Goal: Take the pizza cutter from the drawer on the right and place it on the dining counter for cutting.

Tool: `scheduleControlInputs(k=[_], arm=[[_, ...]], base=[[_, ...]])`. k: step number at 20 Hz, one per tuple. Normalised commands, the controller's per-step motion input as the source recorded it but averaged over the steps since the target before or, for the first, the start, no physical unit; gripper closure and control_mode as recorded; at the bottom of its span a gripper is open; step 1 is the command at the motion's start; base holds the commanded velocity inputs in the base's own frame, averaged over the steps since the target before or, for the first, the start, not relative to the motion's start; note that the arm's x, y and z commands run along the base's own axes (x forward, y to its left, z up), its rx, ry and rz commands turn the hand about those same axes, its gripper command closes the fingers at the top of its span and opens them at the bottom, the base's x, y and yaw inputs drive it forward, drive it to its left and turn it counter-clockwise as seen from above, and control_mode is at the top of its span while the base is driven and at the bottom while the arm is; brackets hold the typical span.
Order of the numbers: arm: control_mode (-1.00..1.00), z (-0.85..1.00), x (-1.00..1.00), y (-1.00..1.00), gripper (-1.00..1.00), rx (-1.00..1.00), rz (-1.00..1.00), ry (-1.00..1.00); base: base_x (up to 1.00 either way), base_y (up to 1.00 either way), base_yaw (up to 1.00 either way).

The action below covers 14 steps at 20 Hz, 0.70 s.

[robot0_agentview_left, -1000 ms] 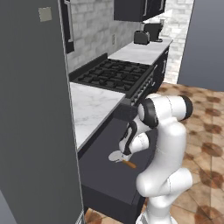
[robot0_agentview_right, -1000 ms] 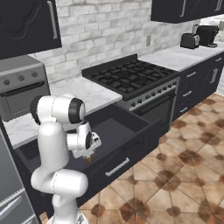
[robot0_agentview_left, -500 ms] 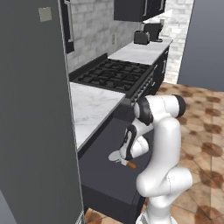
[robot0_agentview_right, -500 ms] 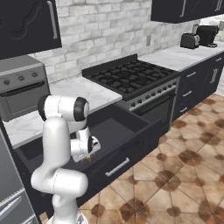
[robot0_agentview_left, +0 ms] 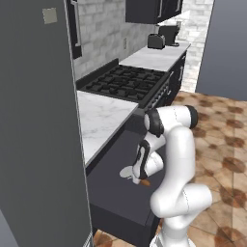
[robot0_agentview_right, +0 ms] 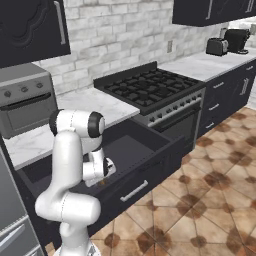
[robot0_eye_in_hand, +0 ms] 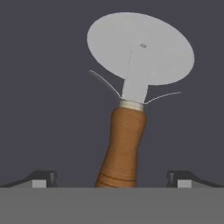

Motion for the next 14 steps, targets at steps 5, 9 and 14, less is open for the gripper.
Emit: scheduleControlInputs(k=[5,9,14], arm=[[-1.00,-0.26,0.04,0.02,-1.00,0.00,0.00,0.00],[-1.00,-0.25,0.10,0.00,-1.00,0.00,0.00,0.00],[-1.00,-0.22,0.07,0.00,-1.00,0.00,0.00,0.00]], base=[[0.00,0.00,0.00],[0.00,0.00,0.00],[0.00,0.00,0.00]])
